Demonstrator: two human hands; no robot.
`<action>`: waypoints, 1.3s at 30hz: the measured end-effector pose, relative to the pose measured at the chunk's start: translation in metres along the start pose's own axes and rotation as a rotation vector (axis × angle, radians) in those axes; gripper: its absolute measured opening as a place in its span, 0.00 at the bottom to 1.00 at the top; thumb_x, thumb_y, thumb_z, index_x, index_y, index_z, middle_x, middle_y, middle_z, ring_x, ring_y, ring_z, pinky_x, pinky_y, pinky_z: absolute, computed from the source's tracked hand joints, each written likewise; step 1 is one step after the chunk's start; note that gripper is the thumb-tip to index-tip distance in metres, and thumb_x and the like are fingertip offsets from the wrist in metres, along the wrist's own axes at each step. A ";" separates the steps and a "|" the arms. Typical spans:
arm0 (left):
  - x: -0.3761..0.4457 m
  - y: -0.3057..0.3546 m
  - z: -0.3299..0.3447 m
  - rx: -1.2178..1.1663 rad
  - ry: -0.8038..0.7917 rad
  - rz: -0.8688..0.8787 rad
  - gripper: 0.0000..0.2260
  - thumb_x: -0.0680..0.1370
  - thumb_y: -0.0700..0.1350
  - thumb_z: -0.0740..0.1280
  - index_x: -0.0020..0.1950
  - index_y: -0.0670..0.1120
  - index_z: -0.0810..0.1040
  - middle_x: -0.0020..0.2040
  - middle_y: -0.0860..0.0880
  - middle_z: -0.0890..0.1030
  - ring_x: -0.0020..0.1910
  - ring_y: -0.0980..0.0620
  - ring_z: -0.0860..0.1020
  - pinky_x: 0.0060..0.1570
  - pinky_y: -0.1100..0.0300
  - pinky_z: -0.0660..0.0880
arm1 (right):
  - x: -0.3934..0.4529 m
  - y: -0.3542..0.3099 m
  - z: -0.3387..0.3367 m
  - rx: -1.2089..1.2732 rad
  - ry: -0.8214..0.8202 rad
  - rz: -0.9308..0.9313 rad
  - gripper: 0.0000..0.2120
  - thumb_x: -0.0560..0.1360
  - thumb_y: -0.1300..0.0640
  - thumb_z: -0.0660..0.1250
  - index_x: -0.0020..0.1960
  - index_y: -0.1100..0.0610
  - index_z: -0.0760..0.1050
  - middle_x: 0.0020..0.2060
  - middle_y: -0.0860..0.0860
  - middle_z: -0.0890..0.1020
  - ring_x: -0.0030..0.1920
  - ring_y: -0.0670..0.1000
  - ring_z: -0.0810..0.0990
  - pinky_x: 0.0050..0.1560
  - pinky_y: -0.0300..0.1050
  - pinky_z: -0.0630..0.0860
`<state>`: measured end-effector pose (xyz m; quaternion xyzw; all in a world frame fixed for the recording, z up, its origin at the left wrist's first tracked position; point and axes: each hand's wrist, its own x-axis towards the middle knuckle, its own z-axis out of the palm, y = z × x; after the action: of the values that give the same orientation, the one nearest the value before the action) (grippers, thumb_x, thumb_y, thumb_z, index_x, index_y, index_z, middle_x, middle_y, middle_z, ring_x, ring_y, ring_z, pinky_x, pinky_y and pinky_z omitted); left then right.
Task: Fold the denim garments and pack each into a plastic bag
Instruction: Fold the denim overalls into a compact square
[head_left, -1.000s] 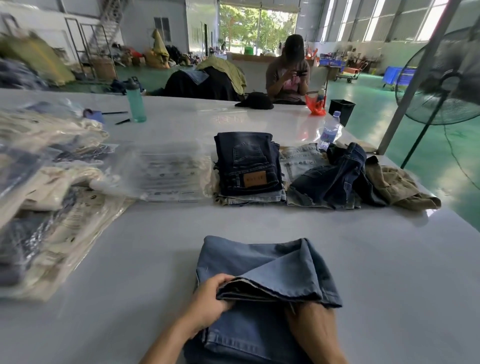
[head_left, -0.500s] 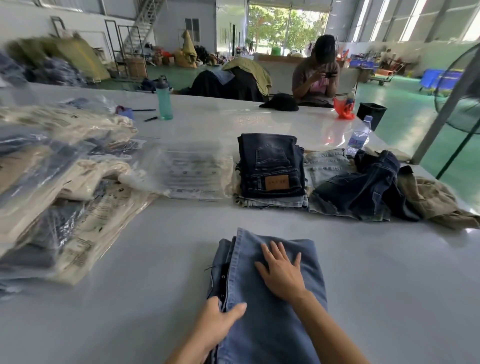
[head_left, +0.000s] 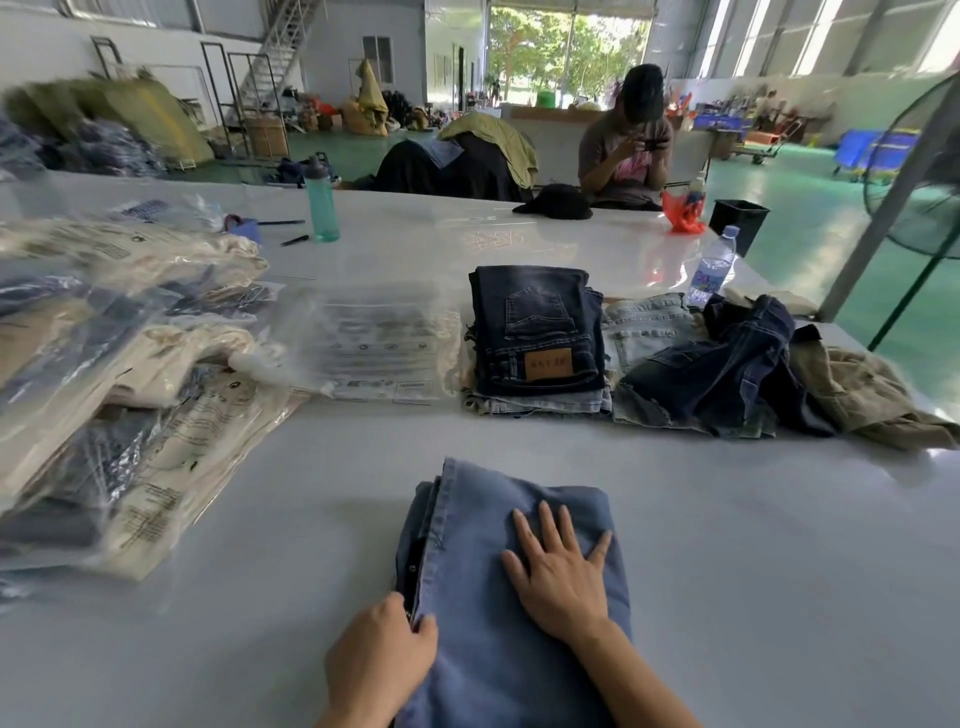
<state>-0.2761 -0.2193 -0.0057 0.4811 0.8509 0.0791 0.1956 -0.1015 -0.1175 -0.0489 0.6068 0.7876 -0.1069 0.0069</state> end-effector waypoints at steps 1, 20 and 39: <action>0.002 0.003 0.001 0.067 0.036 0.013 0.19 0.75 0.62 0.60 0.50 0.47 0.74 0.57 0.48 0.80 0.58 0.48 0.77 0.51 0.58 0.73 | 0.000 -0.001 0.001 -0.007 -0.005 -0.004 0.28 0.79 0.36 0.42 0.77 0.42 0.44 0.78 0.49 0.43 0.77 0.53 0.37 0.65 0.73 0.30; -0.039 0.069 0.061 -0.700 -0.326 0.040 0.10 0.75 0.49 0.70 0.39 0.45 0.75 0.42 0.44 0.80 0.49 0.48 0.80 0.47 0.61 0.72 | -0.014 0.041 -0.040 0.152 -0.031 0.110 0.27 0.79 0.42 0.55 0.74 0.52 0.59 0.75 0.53 0.57 0.76 0.53 0.52 0.69 0.70 0.52; 0.022 0.090 0.023 0.489 0.257 1.539 0.24 0.46 0.57 0.78 0.40 0.54 0.86 0.45 0.59 0.84 0.48 0.60 0.82 0.50 0.61 0.79 | -0.121 0.072 -0.032 -0.068 -0.208 -0.094 0.35 0.75 0.64 0.56 0.78 0.55 0.45 0.78 0.53 0.44 0.77 0.53 0.44 0.75 0.57 0.47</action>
<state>-0.2061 -0.1547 -0.0036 0.9469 0.2913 0.0581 -0.1231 0.0031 -0.2103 -0.0121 0.5544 0.8133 -0.1427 0.1043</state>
